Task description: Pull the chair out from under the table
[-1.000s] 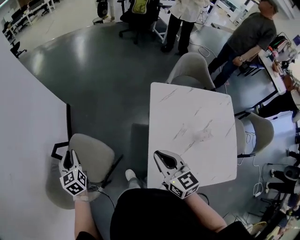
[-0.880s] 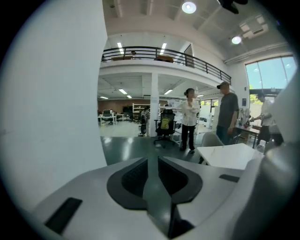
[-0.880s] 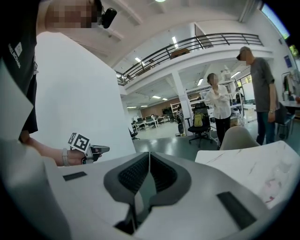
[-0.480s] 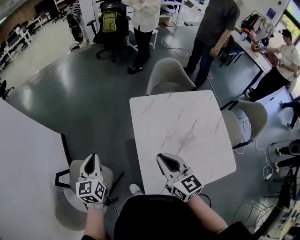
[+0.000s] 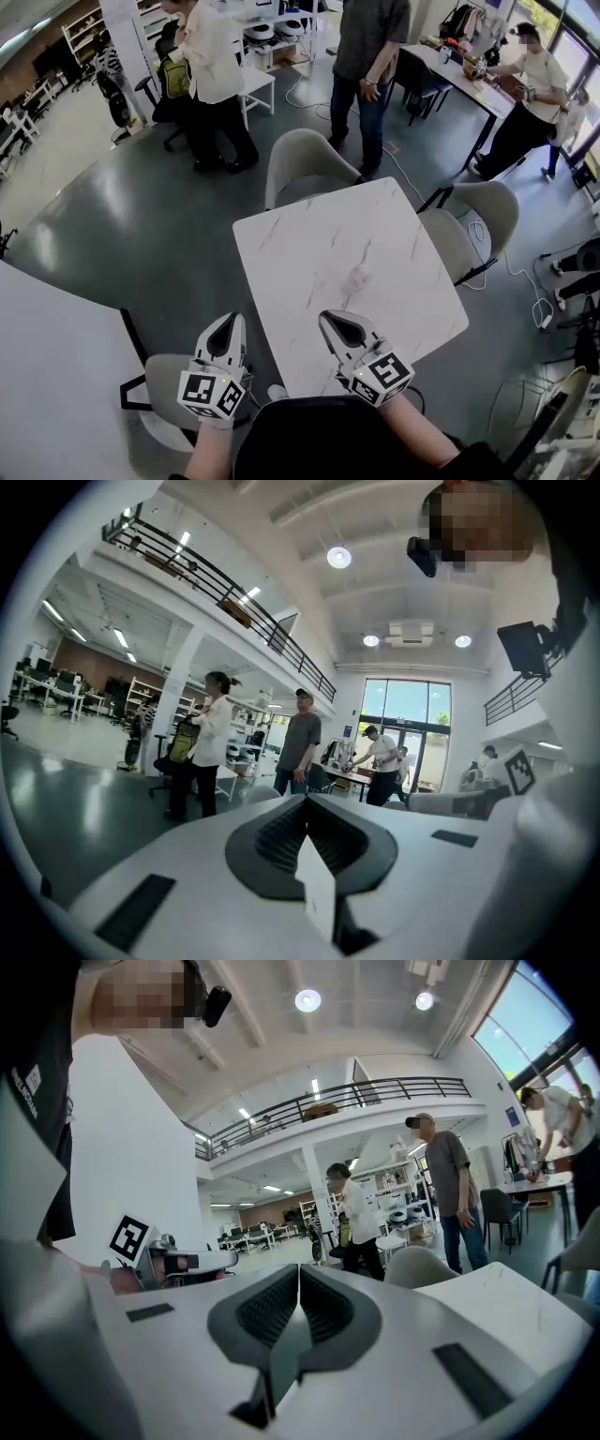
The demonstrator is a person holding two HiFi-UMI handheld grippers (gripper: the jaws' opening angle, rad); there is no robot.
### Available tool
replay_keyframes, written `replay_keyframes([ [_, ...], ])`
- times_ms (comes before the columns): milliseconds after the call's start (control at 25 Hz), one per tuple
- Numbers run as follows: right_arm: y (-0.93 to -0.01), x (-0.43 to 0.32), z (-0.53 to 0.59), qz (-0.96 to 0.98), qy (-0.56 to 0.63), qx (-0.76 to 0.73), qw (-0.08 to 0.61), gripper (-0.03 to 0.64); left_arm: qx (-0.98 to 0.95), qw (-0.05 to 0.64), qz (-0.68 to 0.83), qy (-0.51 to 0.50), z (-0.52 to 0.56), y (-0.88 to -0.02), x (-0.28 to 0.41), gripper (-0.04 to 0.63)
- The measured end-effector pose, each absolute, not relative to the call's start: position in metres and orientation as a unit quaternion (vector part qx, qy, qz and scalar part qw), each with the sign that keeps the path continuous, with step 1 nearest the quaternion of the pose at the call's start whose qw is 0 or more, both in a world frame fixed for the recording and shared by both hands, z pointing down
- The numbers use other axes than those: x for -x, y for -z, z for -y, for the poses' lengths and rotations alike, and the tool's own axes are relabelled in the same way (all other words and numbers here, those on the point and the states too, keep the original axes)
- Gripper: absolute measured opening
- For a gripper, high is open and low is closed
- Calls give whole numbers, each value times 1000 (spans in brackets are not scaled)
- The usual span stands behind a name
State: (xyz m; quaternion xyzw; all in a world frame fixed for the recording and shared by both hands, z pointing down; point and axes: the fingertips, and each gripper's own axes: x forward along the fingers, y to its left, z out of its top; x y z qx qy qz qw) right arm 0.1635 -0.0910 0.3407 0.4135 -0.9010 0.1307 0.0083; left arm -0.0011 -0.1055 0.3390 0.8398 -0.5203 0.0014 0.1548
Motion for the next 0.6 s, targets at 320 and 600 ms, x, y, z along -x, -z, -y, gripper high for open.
replay_keyframes([
  [320,-334,-172,89,895,-126,-428,-6,14,-877,150,456,4,101,-319,-47,5],
  [600,-330,-170,85,897,-119,-425,-9,12,-885,157,437,-10,95,-324,-57,5],
])
